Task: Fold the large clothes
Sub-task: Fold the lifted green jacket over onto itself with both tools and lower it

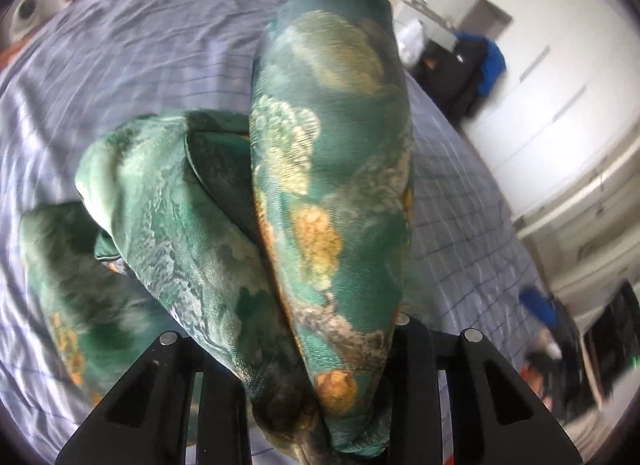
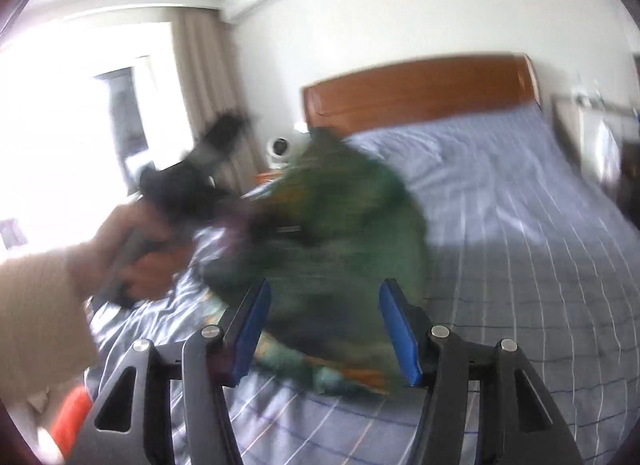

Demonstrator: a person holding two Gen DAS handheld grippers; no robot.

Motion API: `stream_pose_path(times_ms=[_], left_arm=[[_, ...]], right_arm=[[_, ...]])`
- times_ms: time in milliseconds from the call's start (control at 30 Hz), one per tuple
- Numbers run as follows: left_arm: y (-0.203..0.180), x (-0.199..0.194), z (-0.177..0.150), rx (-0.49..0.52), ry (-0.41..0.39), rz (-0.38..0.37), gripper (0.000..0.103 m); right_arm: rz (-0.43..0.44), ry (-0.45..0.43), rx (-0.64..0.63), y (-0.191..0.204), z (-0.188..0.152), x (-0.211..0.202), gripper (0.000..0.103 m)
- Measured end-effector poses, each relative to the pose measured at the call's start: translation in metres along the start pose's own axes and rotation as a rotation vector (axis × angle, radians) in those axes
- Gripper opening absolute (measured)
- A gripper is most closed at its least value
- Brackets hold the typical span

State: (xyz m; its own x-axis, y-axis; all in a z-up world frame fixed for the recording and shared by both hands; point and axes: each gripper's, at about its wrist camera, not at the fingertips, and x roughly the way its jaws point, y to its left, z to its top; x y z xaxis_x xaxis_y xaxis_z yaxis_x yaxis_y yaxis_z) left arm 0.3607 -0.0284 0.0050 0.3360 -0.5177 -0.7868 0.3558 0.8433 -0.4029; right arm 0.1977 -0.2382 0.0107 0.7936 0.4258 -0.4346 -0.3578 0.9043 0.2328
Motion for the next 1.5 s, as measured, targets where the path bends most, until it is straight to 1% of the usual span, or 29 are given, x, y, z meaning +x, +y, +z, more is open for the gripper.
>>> stream_pose_path(times_ms=[67, 100, 200, 300, 367, 400, 433, 467, 533, 600, 667, 767, 800, 867, 900, 933, 967, 1000, 1033, 1067, 1100, 1167, 1233, 1267, 1333, 1367, 1433, 1467, 1500], left_arm=[[0.026, -0.002, -0.009, -0.052, -0.008, -0.013, 0.032], [0.039, -0.003, -0.015, -0.077, -0.012, -0.016, 0.032], [0.081, -0.004, -0.035, -0.148, -0.026, -0.022, 0.033], [0.121, -0.002, -0.060, -0.233, -0.043, -0.002, 0.041], [0.153, -0.002, -0.078, -0.331, -0.060, 0.018, 0.063], [0.162, -0.005, -0.084, -0.363, -0.076, 0.019, 0.068], [0.172, -0.016, -0.092, -0.402, -0.108, 0.023, 0.076], [0.177, -0.027, -0.096, -0.426, -0.123, 0.056, 0.086], [0.183, -0.053, -0.106, -0.441, -0.171, 0.123, 0.089], [0.187, -0.078, -0.114, -0.468, -0.217, 0.144, 0.087], [0.180, -0.099, -0.118, -0.477, -0.277, 0.177, 0.085], [0.154, -0.113, -0.105, -0.409, -0.351, 0.120, 0.085], [0.135, -0.111, -0.097, -0.363, -0.375, 0.101, 0.085], [0.112, -0.105, -0.090, -0.291, -0.412, 0.099, 0.085], [0.119, -0.107, -0.085, -0.274, -0.424, 0.111, 0.085], [0.109, -0.088, -0.083, -0.277, -0.424, 0.130, 0.085], [0.117, -0.080, -0.080, -0.288, -0.400, 0.141, 0.084], [0.120, -0.061, -0.083, -0.290, -0.350, 0.187, 0.082], [0.128, -0.048, -0.086, -0.284, -0.316, 0.246, 0.076], [0.131, -0.030, -0.093, -0.260, -0.284, 0.317, 0.074], [0.135, -0.019, -0.100, -0.242, -0.283, 0.347, 0.074], [0.147, -0.017, -0.114, -0.273, -0.320, 0.337, 0.076], [0.161, -0.021, -0.120, -0.329, -0.335, 0.281, 0.079], [0.163, -0.019, -0.121, -0.337, -0.332, 0.272, 0.081], [0.165, -0.015, -0.121, -0.330, -0.327, 0.271, 0.083], [0.165, -0.013, -0.122, -0.328, -0.326, 0.280, 0.086], [0.168, -0.002, -0.124, -0.341, -0.299, 0.246, 0.088], [0.170, 0.002, -0.123, -0.341, -0.303, 0.258, 0.089], [0.170, 0.003, -0.123, -0.339, -0.311, 0.268, 0.089]], right_arm=[[-0.014, 0.034, 0.003, -0.010, 0.006, 0.017, 0.054], [-0.005, 0.069, 0.005, -0.012, 0.009, 0.031, 0.052], [0.054, 0.165, 0.006, -0.007, 0.007, 0.073, 0.047], [0.128, 0.285, 0.010, 0.012, -0.008, 0.129, 0.047], [0.179, 0.353, 0.034, 0.017, -0.021, 0.153, 0.048], [0.196, 0.396, 0.051, 0.025, -0.030, 0.171, 0.048], [0.195, 0.410, 0.060, 0.029, -0.036, 0.180, 0.048], [0.191, 0.416, 0.062, 0.033, -0.039, 0.186, 0.048], [0.171, 0.412, 0.042, 0.041, -0.041, 0.191, 0.048], [0.131, 0.413, 0.025, 0.045, -0.041, 0.192, 0.048], [0.118, 0.413, 0.016, 0.045, -0.042, 0.191, 0.048], [0.109, 0.407, 0.006, 0.047, -0.047, 0.187, 0.048], [0.105, 0.403, 0.004, 0.048, -0.048, 0.188, 0.048], [0.089, 0.396, -0.007, 0.051, -0.048, 0.188, 0.048], [0.082, 0.395, -0.015, 0.054, -0.048, 0.186, 0.048], [0.075, 0.395, -0.027, 0.056, -0.049, 0.185, 0.048], [0.072, 0.395, -0.036, 0.056, -0.050, 0.184, 0.048], [0.073, 0.398, -0.037, 0.056, -0.049, 0.190, 0.048], [0.076, 0.402, -0.033, 0.057, -0.047, 0.188, 0.048], [0.080, 0.409, -0.023, 0.056, -0.045, 0.185, 0.048], [0.092, 0.416, -0.009, 0.053, -0.038, 0.178, 0.048], [0.131, 0.386, 0.048, 0.046, -0.024, 0.152, 0.048], [0.137, 0.351, 0.115, 0.030, -0.011, 0.134, 0.048], [0.141, 0.350, 0.146, 0.022, -0.008, 0.128, 0.048], [0.162, 0.386, 0.188, 0.011, -0.011, 0.129, 0.048], [0.169, 0.426, 0.187, 0.010, -0.017, 0.136, 0.048], [0.107, 0.576, 0.104, 0.016, -0.047, 0.164, 0.049], [0.077, 0.596, 0.078, 0.017, -0.056, 0.171, 0.049], [0.050, 0.588, 0.079, 0.017, -0.064, 0.176, 0.049]])
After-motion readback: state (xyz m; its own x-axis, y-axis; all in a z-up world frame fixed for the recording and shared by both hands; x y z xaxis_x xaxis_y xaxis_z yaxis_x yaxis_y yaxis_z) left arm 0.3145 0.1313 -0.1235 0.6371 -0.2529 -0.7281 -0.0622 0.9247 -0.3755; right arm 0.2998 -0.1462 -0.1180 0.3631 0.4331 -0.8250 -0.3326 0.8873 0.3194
